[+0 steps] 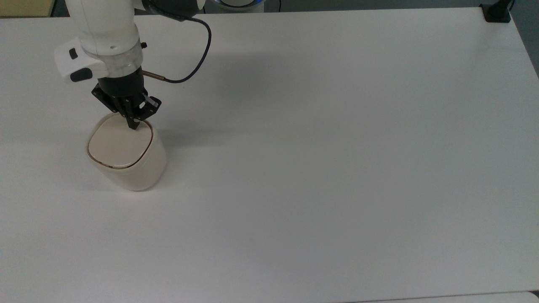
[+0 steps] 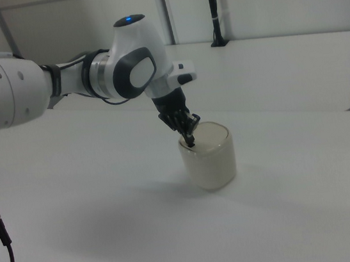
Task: Open the trash bin
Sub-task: 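Press down on the lid edge with the gripper fingers, then lift the gripper up and away from the opened bin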
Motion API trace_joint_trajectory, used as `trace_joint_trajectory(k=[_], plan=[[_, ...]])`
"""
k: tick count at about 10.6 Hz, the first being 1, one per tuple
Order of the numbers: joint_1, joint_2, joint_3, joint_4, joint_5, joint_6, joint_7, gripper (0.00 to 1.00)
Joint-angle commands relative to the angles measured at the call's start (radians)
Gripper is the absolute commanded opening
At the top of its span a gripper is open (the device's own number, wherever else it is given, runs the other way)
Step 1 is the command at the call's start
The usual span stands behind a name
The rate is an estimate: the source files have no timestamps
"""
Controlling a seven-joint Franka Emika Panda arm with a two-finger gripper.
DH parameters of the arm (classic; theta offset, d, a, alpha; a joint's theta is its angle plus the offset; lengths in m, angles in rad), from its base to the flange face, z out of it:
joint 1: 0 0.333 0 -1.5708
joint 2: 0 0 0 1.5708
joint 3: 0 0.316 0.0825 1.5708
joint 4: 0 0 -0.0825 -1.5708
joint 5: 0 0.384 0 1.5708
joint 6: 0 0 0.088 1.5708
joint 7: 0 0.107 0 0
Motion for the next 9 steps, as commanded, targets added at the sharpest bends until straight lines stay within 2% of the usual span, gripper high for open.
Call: trace_joint_trajectory(k=[1,3,5,7,9], plan=[[0.006,0.008,-0.019,0.007,-0.026,0.006,0.026,0.00],[0.010,-0.039,-0.019,0.007,-0.014,-0.005,0.026,0.00],[0.033,-0.077,-0.004,0.042,-0.012,-0.119,0.028,0.00],[0.110,-0.109,-0.001,0.076,-0.012,-0.247,0.020,0.01],[0.186,-0.181,-0.001,0.070,-0.011,-0.348,0.014,0.03]])
